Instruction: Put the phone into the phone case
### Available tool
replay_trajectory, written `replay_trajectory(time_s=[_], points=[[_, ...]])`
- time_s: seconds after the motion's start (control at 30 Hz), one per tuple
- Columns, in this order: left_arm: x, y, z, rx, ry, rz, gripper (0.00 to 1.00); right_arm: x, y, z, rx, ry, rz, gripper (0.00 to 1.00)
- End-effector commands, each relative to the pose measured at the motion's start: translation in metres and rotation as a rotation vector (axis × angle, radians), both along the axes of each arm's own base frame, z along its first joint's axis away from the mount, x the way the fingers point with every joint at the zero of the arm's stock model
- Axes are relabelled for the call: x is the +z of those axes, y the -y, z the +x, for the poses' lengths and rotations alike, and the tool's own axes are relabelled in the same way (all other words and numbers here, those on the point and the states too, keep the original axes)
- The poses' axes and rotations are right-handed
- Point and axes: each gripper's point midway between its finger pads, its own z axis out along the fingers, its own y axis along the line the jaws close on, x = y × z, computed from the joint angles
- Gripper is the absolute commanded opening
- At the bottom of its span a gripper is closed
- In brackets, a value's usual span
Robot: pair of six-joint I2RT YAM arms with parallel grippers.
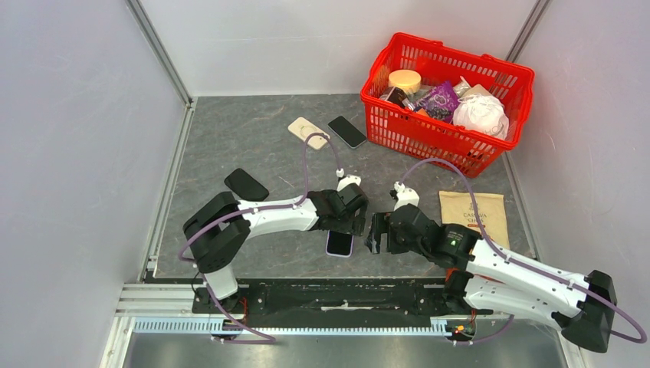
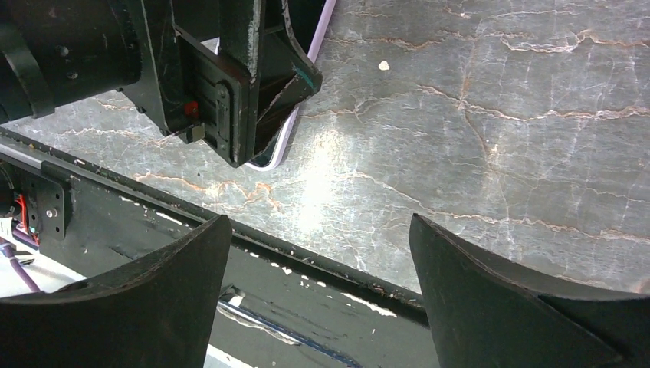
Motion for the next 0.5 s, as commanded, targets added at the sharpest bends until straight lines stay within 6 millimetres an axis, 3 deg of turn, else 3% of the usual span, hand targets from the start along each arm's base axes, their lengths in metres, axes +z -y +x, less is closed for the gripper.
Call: replay_trajectory(time_s=[0.0, 0.33, 0.47], points=[[0.005, 0.0, 0.009, -0.028, 0.034, 0.051, 0.9, 0.003, 0.006, 0.003, -0.014, 0.023, -0.006, 0.93], [0.019, -0.021, 0.018, 0.059, 0.093, 0.101, 0.91, 0.003, 0.011, 0.004, -0.032, 0.034, -0.004, 0.96], [0.011, -0.021, 0.016, 0.043, 0.073, 0.128, 0.91, 0.006, 0.015, 0.005, -0.046, 0.045, 0.002, 0.97]])
